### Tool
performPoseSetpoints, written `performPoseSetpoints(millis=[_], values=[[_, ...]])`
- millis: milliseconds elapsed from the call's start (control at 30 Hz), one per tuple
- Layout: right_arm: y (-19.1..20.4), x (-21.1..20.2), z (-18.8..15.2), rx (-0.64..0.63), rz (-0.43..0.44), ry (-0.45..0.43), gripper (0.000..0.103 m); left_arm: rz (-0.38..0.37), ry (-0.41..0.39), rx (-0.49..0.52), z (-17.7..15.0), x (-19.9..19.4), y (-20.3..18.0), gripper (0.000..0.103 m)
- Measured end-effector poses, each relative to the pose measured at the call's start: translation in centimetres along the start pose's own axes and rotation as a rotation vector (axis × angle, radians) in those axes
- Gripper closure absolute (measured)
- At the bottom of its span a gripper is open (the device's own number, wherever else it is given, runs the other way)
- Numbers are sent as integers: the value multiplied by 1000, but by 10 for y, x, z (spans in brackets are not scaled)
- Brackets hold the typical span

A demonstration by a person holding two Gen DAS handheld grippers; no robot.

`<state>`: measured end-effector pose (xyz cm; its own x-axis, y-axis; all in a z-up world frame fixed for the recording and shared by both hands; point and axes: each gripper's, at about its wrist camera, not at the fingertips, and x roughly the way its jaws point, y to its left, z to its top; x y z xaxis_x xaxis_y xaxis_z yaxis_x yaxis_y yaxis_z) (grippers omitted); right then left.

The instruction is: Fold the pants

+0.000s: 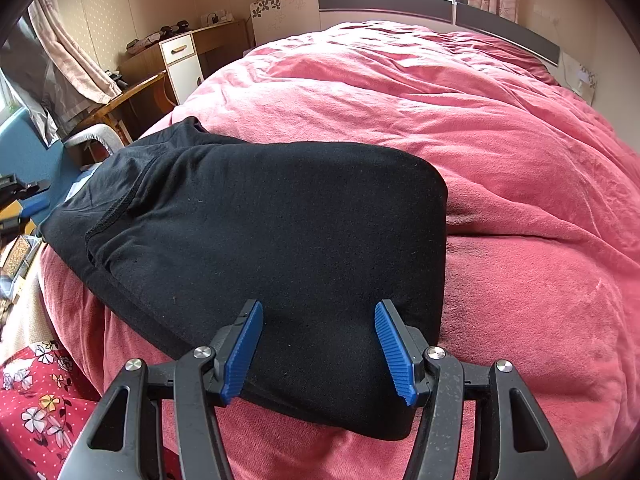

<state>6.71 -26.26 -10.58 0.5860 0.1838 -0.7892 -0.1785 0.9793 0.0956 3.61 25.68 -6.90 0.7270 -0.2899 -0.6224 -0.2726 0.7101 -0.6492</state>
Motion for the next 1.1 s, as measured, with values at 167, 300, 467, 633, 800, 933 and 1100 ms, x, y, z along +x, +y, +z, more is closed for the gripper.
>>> performPoseSetpoints(millis=[167, 300, 467, 633, 800, 933, 1100], values=[[2, 0, 0, 2, 0, 0, 43, 41, 0, -132, -6, -17, 30, 48], [2, 0, 2, 8, -14, 19, 43, 117, -37, -165, -11, -31, 41, 45], [12, -2, 5, -25, -85, 37, 42, 127, 65, -177, -16, -10, 42, 44], [9, -4, 6, -18, -96, 39, 42, 108, 90, -127, -23, 0, 30, 42], [8, -5, 6, -14, -104, 43, 42, 101, 97, -150, -21, 12, 32, 39], [7, -6, 6, -12, -105, 43, 42, 102, 74, -170, -20, 17, 35, 39], [6, -6, 5, -10, -104, 43, 42, 100, 47, -207, -15, 26, 42, 40]])
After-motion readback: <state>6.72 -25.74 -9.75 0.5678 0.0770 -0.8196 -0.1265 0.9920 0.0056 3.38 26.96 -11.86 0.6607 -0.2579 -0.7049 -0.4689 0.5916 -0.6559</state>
